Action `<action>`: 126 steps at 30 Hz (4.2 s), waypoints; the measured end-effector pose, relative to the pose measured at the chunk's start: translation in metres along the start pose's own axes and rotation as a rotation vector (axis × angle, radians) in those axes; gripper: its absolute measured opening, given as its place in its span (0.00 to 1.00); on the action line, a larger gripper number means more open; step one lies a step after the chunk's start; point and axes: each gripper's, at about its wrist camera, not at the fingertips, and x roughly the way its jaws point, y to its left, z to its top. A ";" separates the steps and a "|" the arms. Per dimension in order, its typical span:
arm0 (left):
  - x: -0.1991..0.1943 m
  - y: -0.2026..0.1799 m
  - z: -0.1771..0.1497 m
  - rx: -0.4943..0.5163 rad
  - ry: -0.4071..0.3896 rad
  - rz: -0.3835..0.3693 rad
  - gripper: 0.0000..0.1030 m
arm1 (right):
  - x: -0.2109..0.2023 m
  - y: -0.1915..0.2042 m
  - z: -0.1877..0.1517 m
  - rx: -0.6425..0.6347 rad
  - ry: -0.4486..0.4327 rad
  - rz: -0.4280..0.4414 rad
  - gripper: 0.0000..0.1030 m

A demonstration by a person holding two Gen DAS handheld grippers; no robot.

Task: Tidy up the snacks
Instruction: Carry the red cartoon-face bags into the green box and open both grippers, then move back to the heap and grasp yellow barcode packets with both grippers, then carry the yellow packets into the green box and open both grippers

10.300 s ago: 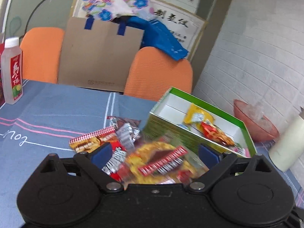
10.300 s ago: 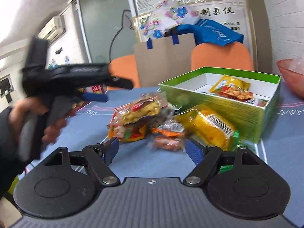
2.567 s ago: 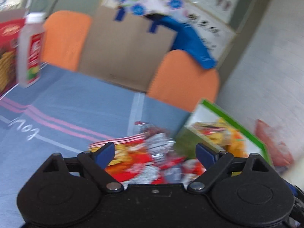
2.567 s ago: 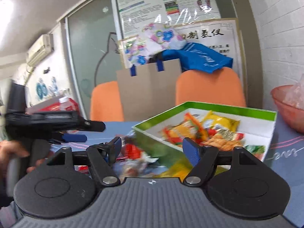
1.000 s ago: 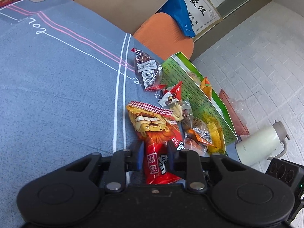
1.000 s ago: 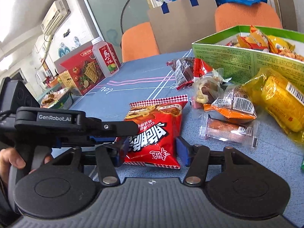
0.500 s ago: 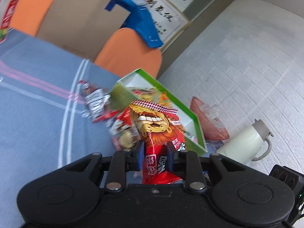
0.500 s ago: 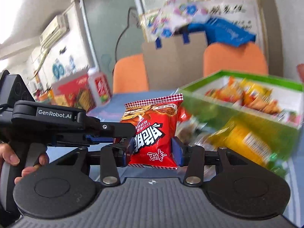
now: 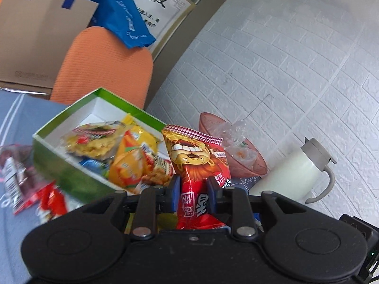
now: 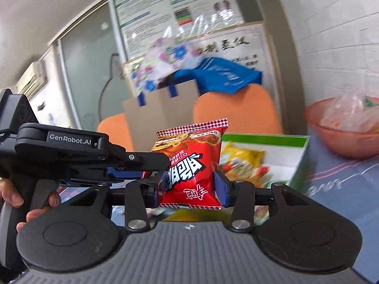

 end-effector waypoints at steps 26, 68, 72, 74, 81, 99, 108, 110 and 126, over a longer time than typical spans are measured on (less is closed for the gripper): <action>-0.061 0.009 -0.040 0.028 -0.104 0.233 1.00 | -0.023 -0.005 -0.025 -0.020 -0.009 0.000 1.00; -0.120 0.030 -0.123 -0.099 0.023 0.135 0.74 | -0.032 0.062 -0.070 -0.176 0.221 0.075 0.99; -0.122 0.030 -0.126 -0.112 0.019 0.140 0.74 | -0.017 0.055 -0.066 -0.127 0.226 -0.009 1.00; -0.124 0.031 -0.127 -0.116 0.019 0.149 0.74 | -0.007 0.053 -0.064 -0.085 0.239 -0.024 1.00; -0.124 0.032 -0.123 -0.133 0.034 0.124 0.57 | 0.017 0.038 -0.067 0.039 0.277 -0.036 0.82; -0.096 0.037 -0.132 -0.224 0.118 0.059 0.62 | -0.042 0.075 -0.091 -0.090 0.352 0.161 0.91; -0.082 0.041 -0.134 -0.291 0.112 0.084 0.75 | -0.044 0.079 -0.093 -0.083 0.354 0.129 0.91; -0.080 0.038 -0.133 -0.280 0.119 0.077 0.82 | -0.046 0.080 -0.094 -0.089 0.354 0.116 0.91; -0.068 0.008 -0.122 -0.145 0.090 0.082 0.51 | -0.057 0.070 -0.090 -0.116 0.296 0.101 0.63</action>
